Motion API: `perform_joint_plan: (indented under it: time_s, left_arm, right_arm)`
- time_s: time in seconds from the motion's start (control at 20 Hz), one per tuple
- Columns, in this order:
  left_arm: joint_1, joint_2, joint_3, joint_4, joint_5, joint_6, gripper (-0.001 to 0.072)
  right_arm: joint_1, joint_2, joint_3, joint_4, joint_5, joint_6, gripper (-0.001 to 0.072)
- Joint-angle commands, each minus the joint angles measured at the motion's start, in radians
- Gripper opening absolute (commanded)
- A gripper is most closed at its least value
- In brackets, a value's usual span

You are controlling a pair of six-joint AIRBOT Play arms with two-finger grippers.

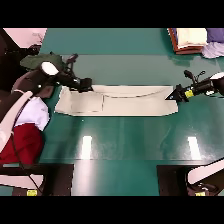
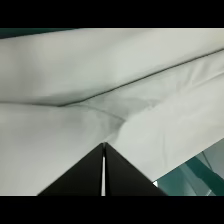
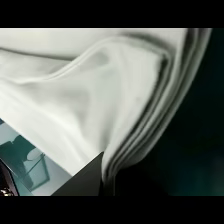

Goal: Fold the shirts.

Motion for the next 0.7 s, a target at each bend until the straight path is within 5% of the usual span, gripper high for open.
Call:
perform_joint_plan:
  time_s: [0.0, 0.65]
  left_arm:
    - [-0.105, -0.093, 0.072, -0.036, 0.042, 0.006, 0.0024]
    - [-0.348, -0.363, 0.322, -0.063, 0.062, -0.014, 0.0024]
  right_arm:
    - [0.008, 0.106, 0.027, 0.005, 0.019, 0.039, 0.0012]
    - [0.283, 0.247, 0.462, 0.005, 0.067, 0.227, 0.0012]
